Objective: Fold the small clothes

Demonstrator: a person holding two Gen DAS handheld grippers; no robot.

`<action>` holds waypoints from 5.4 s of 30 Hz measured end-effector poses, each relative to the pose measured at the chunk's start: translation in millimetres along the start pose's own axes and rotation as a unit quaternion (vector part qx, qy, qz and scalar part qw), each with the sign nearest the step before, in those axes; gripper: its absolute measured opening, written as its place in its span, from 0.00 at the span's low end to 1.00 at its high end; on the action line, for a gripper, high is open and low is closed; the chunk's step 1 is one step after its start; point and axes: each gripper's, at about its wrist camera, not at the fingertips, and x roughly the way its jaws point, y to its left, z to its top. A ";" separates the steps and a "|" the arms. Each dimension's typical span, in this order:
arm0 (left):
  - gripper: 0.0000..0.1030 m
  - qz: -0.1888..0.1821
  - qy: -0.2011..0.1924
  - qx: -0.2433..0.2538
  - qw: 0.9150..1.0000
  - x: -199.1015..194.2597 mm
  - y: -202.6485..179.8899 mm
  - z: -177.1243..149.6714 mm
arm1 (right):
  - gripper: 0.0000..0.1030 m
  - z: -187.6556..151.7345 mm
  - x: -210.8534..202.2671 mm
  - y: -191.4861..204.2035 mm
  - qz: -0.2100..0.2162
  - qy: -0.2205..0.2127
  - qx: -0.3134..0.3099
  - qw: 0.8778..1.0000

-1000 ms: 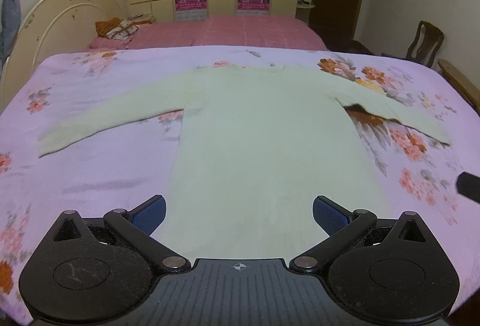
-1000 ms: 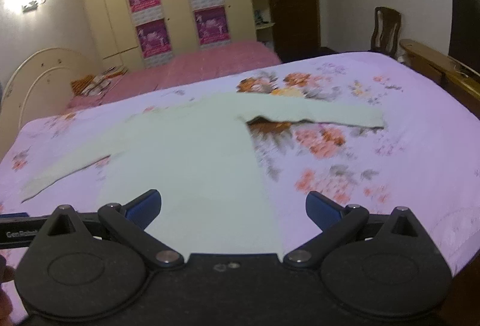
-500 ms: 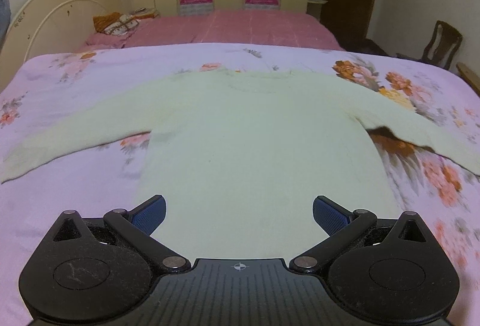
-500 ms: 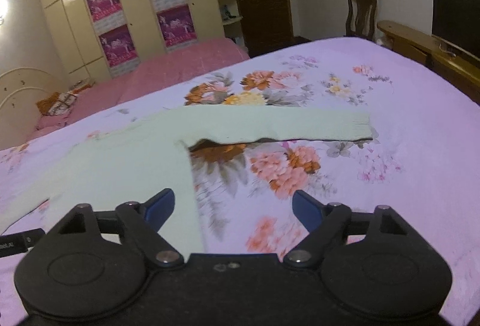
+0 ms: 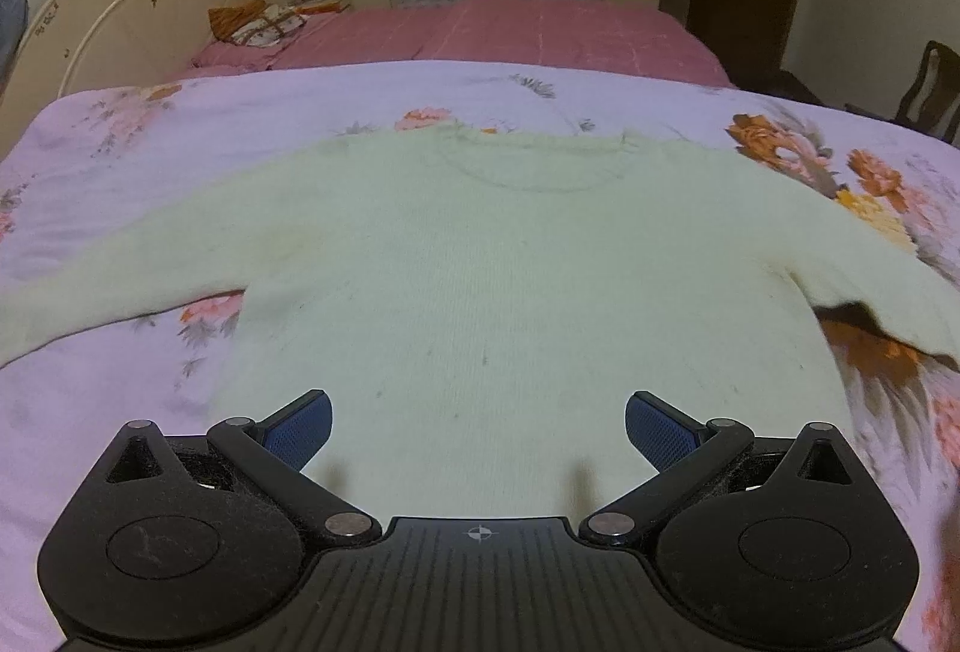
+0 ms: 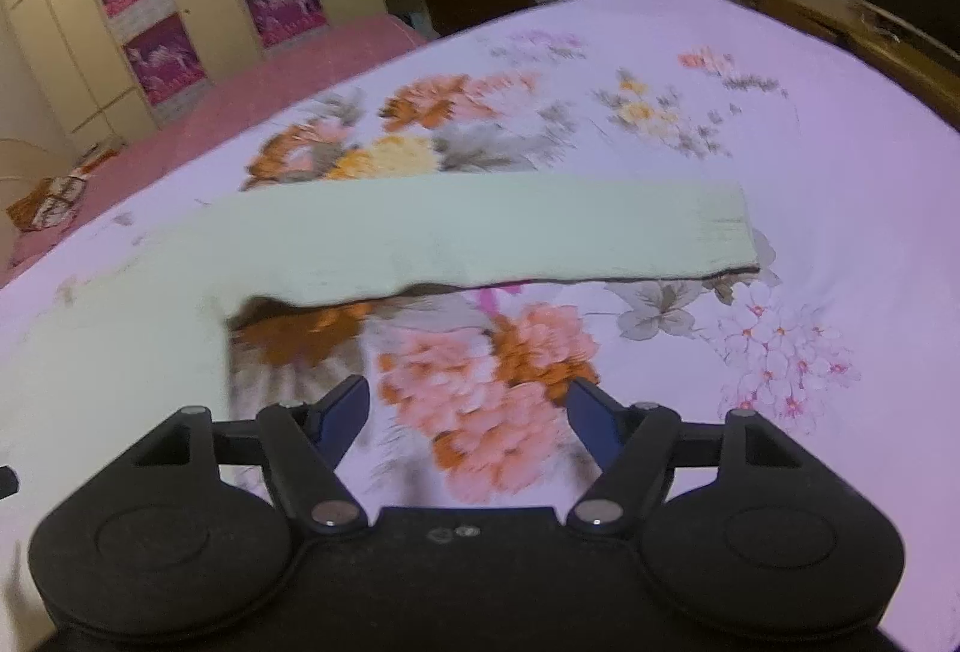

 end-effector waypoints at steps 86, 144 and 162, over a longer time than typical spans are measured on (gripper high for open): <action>0.74 -0.127 -0.071 0.064 0.987 140.8 33.5 42.8 | 0.65 0.0 64.4 156.4 0.142 -0.030 -0.065 0.987; 0.05 -0.120 -0.135 -0.214 0.960 122.4 166.6 46.9 | 0.53 40.2 103.4 136.5 0.140 -0.014 -0.007 0.990; 0.72 -0.103 -0.094 -0.169 0.976 179.7 142.8 51.6 | 0.00 71.9 179.4 161.4 0.096 -0.011 -0.031 0.995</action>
